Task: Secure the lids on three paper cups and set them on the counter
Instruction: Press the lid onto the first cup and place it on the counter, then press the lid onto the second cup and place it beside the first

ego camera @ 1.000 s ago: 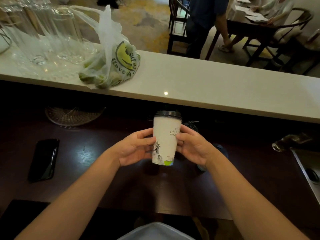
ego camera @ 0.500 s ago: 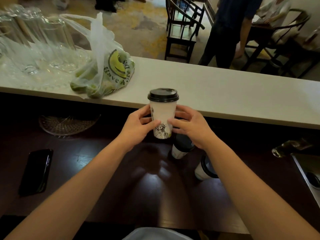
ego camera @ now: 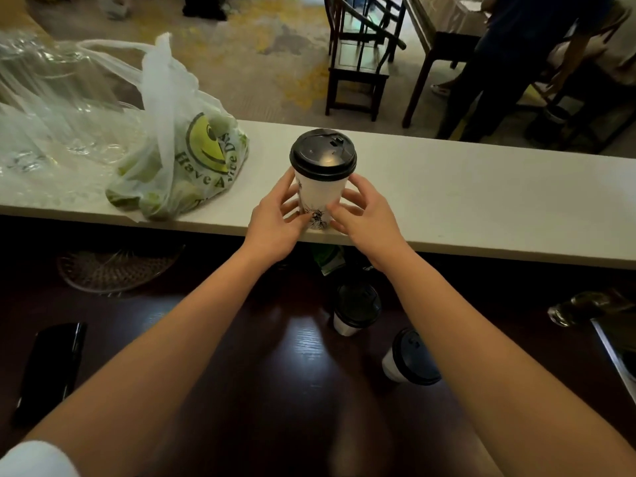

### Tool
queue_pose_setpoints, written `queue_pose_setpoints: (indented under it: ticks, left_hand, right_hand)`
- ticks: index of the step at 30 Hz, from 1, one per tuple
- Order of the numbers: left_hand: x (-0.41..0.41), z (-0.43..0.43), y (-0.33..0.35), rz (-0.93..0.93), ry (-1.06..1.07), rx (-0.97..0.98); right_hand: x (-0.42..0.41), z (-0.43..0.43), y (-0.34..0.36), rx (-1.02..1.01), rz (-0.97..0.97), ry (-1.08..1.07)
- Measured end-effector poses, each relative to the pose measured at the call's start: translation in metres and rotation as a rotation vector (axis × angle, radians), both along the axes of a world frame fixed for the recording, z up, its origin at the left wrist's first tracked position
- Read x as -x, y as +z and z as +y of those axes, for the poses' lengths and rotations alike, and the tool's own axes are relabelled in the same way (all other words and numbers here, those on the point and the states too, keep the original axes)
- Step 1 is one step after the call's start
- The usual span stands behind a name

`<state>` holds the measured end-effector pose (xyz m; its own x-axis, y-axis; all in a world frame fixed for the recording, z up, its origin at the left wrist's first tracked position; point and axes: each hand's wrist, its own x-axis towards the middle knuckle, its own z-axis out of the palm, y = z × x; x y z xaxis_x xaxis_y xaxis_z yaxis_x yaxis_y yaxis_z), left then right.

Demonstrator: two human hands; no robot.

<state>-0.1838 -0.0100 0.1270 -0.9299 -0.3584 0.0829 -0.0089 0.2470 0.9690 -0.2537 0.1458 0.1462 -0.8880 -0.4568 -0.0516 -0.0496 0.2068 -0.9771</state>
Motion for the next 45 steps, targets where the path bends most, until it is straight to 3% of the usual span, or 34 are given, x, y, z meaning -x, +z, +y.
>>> queue_pose_setpoints:
  ticks: [9,15,22,29,36,45]
  left_hand:
    - [-0.003,0.002,-0.015,-0.021,0.078,0.010]
    - [-0.046,0.015,-0.044,0.056,0.281,0.046]
    - [-0.101,0.065,-0.097,-0.178,0.034,0.076]
    - [-0.141,0.101,-0.132,-0.392,-0.089,0.059]
    - [-0.139,0.110,-0.128,-0.516,-0.015,0.104]
    - [-0.082,0.102,-0.087,-0.352,0.021,0.369]
  right_hand:
    - [-0.004,0.008,-0.009,0.000,-0.064,-0.009]
    - [-0.037,0.044,-0.030,0.082,-0.141,-0.267]
    - [-0.100,0.069,-0.067,0.037,-0.108,-0.432]
    - [-0.160,0.088,-0.108,-0.102,-0.317,-0.428]
    - [-0.151,0.093,-0.137,-0.112,-0.598,-0.352]
    - [-0.125,0.071,-0.163,-0.009,-0.701,-0.300]
